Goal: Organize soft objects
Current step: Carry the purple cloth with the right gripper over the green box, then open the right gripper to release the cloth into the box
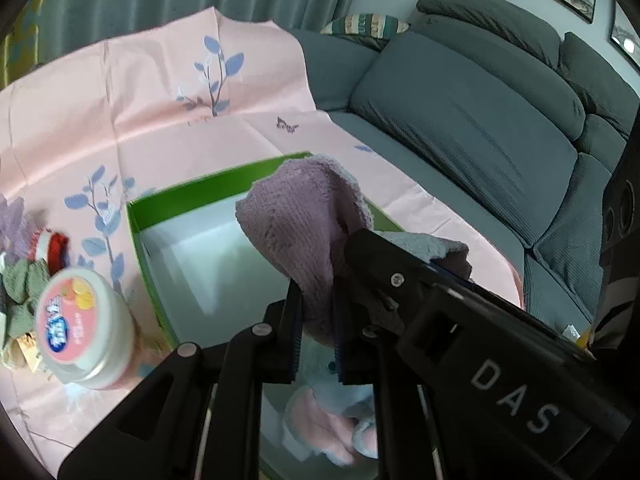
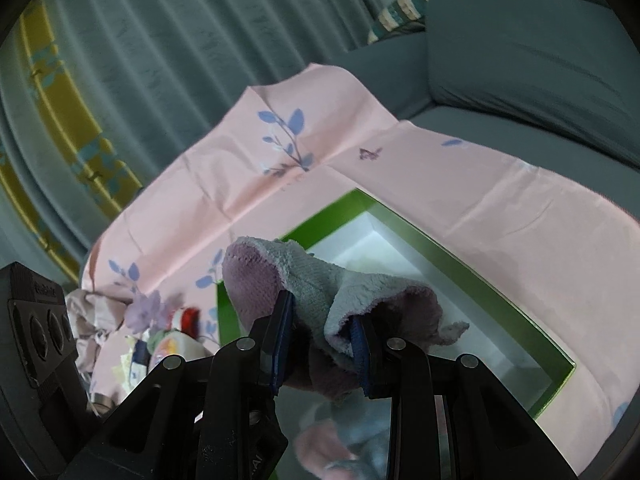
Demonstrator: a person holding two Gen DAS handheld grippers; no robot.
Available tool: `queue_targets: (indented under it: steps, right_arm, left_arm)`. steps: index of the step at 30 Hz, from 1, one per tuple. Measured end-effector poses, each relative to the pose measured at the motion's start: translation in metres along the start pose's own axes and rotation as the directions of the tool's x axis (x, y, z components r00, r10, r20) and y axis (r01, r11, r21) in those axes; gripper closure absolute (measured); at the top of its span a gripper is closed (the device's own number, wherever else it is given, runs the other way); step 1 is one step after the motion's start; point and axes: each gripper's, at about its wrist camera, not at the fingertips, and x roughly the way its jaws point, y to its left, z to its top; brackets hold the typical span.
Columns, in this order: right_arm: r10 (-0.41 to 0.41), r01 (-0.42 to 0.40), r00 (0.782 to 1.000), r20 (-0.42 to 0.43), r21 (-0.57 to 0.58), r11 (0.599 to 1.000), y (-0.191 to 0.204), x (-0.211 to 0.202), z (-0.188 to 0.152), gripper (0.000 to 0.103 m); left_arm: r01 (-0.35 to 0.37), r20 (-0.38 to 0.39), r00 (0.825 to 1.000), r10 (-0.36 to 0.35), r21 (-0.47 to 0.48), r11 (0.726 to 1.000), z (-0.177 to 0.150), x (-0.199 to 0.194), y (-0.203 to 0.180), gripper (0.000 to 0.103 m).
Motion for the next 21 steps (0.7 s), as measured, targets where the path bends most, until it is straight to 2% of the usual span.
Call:
queue_targets:
  steps: [6,9,11,12,13,15,16,17,21]
  right_arm:
    - [-0.045,0.046,0.999,-0.022,0.023,0.999,-0.006,0.005,-0.002,0.072]
    - [-0.06,0.061,0.998,-0.014,0.032,0.998,-0.008,0.003,-0.001,0.072]
    - [-0.06,0.06,0.998,0.0,0.038,0.997,-0.008,-0.002,0.001,0.071]
    - [-0.061,0.061,0.998,0.009,0.043,0.997,-0.009,-0.005,0.002,0.072]
    - [-0.065,0.064,0.998,0.019,0.047,0.997,-0.009,-0.008,0.002,0.069]
    - [-0.062,0.061,0.998,0.029,0.046,0.997,-0.008,-0.013,0.003,0.054]
    - [-0.06,0.059,0.998,0.033,0.039,0.998,-0.006,-0.015,0.003,0.043]
    - [-0.059,0.058,0.998,0.037,0.034,0.998,-0.005,-0.016,0.003,0.036]
    - [-0.053,0.052,0.997,0.048,0.017,0.999,0.004,-0.021,0.003,0.034]
  left_arm:
    - [-0.001,-0.026,1.0,0.0,-0.027,1.0,-0.001,0.007,0.003,0.088]
    - [0.039,-0.028,0.999,-0.04,-0.023,0.999,-0.002,0.002,0.0,0.074]
    - [0.02,-0.002,1.0,-0.02,-0.008,1.0,-0.004,-0.007,-0.002,0.055]
    - [0.004,0.012,1.0,-0.005,0.003,1.0,-0.004,-0.012,-0.004,0.05]
    - [0.001,0.02,1.0,-0.001,0.01,1.0,-0.005,-0.014,-0.004,0.044]
    - [0.003,0.042,0.999,-0.004,0.031,1.0,-0.008,-0.025,-0.005,0.035]
    - [-0.005,0.047,0.999,0.003,0.041,0.999,-0.01,-0.03,-0.005,0.029]
    - [-0.016,0.058,0.998,0.013,0.046,0.999,-0.012,-0.037,-0.004,0.023]
    - [-0.043,0.084,0.996,0.042,0.004,0.999,-0.016,-0.058,0.009,0.013]
